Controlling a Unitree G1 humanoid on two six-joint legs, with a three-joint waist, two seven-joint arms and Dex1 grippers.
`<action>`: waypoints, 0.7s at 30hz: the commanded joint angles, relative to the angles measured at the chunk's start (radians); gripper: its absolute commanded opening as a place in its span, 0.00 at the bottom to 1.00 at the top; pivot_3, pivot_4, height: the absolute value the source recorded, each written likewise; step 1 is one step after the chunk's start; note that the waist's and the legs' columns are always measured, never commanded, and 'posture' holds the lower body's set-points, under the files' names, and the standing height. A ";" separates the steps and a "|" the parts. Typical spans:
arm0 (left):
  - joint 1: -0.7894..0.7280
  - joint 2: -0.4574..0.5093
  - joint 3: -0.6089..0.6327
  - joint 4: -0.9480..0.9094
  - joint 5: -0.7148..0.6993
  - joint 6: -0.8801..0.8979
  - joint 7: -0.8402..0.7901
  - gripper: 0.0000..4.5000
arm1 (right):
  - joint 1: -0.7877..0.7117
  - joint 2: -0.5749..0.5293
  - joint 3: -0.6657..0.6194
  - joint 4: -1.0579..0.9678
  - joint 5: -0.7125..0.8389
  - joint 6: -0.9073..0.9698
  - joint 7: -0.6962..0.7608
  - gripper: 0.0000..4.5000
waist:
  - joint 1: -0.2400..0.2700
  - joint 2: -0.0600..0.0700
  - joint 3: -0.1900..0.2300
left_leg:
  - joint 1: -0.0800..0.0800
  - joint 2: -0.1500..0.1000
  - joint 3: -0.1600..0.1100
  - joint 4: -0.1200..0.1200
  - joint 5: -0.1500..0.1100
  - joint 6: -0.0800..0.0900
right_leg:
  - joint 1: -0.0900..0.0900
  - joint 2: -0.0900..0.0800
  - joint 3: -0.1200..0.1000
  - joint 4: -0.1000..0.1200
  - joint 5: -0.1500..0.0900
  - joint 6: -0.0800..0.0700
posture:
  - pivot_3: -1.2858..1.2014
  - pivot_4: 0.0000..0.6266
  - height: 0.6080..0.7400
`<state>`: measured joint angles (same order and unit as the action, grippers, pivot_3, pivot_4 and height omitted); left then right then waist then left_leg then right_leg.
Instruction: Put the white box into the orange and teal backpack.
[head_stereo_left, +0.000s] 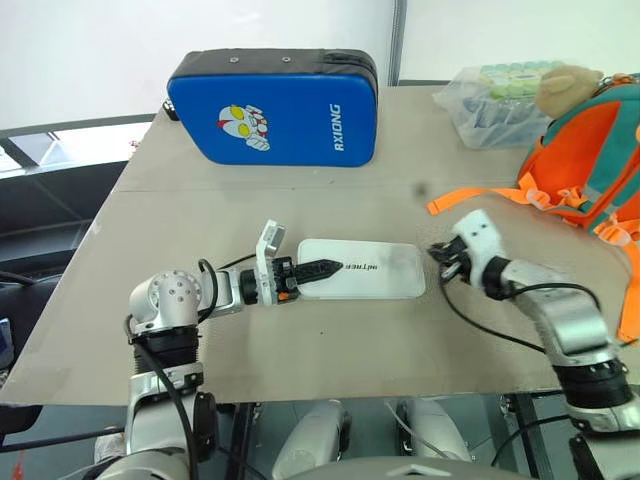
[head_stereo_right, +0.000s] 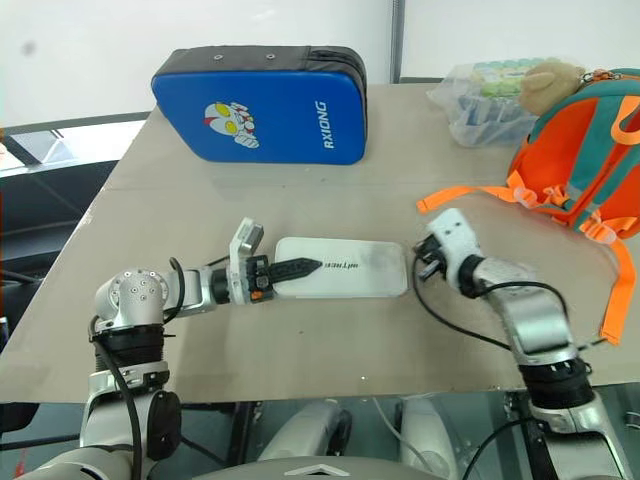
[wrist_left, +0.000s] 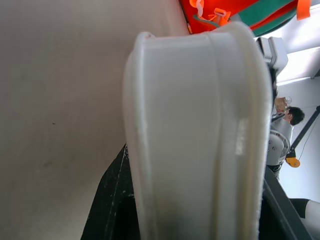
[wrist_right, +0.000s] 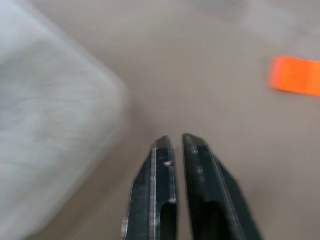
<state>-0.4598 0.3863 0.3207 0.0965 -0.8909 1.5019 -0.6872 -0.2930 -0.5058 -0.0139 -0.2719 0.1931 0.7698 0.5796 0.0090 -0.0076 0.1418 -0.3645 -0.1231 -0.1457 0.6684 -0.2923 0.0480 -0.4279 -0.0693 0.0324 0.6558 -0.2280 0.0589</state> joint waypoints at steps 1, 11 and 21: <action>0.041 -0.003 0.030 -0.094 0.006 -0.020 0.075 0.24 | 0.032 -0.048 -0.265 -0.157 0.118 0.131 -0.017 0.39 | 0.004 0.000 0.000 | 0.000 0.000 0.000 0.000 0.000 0.000 | 0.000 0.000 0.000 0.000 0.000 0.000 | 0.52 0.24 0.99; 0.068 -0.030 0.083 -0.308 -0.082 -0.072 0.148 0.23 | -0.036 -0.276 -0.668 -0.177 0.247 0.567 -0.087 1.00 | 0.001 0.000 0.000 | 0.001 0.001 0.002 -0.001 0.000 0.000 | 0.000 0.001 0.002 0.001 0.000 0.000 | 0.52 0.24 0.99; 0.077 -0.027 0.069 -0.371 -0.100 -0.109 0.186 0.23 | -0.314 -0.261 -0.441 0.261 0.097 0.223 -0.213 1.00 | -0.002 0.000 0.001 | 0.000 0.001 0.004 -0.002 0.000 0.000 | -0.001 0.001 0.004 0.000 0.000 0.000 | 0.52 0.24 0.99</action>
<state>-0.3796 0.3579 0.3782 -0.2287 -0.9585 1.4265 -0.5036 -0.5896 -0.7638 -0.5142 -0.0748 0.3418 1.1022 0.3850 0.0071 -0.0080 0.1426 -0.3640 -0.1219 -0.1412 0.6666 -0.2924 0.0480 -0.4288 -0.0688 0.0363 0.6557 -0.2280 0.0589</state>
